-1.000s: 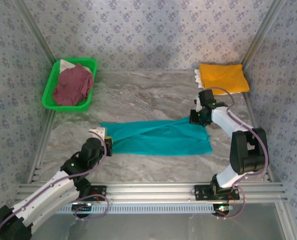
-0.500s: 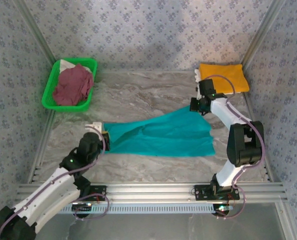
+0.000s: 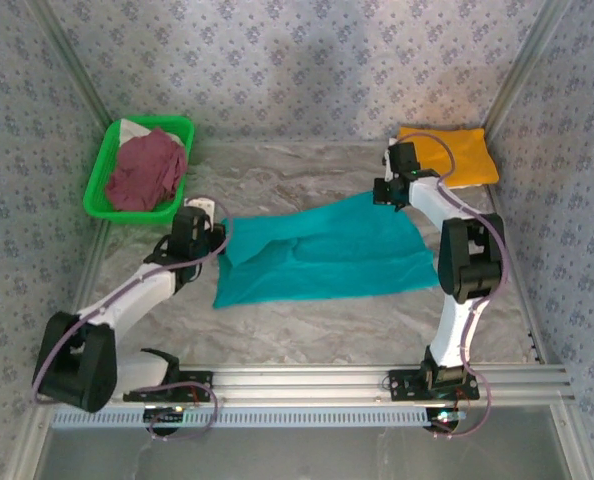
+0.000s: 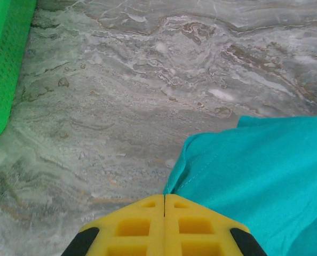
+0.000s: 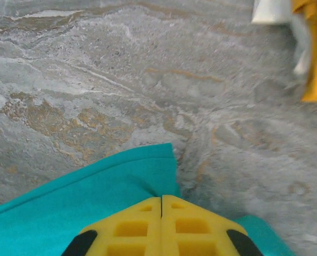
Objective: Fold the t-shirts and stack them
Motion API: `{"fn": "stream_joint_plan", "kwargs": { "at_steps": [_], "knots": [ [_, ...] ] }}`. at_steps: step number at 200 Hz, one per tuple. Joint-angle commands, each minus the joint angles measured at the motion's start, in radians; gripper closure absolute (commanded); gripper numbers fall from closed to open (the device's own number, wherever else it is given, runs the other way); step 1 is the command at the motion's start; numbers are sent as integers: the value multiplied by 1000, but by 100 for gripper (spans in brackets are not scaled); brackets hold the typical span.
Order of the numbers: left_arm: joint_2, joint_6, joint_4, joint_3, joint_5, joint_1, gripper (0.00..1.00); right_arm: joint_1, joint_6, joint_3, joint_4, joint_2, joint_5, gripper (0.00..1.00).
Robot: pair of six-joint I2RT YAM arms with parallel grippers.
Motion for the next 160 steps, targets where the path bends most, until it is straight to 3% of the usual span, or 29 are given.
{"fn": "stream_joint_plan", "kwargs": {
  "at_steps": [1,38,73,96,111,125,150,160],
  "knots": [
    [22,37,77,52,24,3,100,3,9,18,11,2,-94,100],
    [-17,0,33,35,12,-6,100,61,103,-195,94,-181,-35,100],
    [-112,-36,6,-47,6,-14,100,171,147,-491,207,-421,170,100],
    [-158,-59,-30,-82,-3,-20,100,223,200,-649,215,-539,233,98],
    [-178,-67,-35,-110,-4,-24,100,235,225,-742,235,-587,192,90],
    [-189,-72,-39,-126,-8,-25,100,236,235,-795,244,-624,143,73],
    [-193,-74,-42,-135,-20,-27,100,206,208,-801,210,-729,27,70],
    [-193,-72,-39,-136,-23,-27,100,163,200,-783,215,-768,-44,63]
  ]
}}
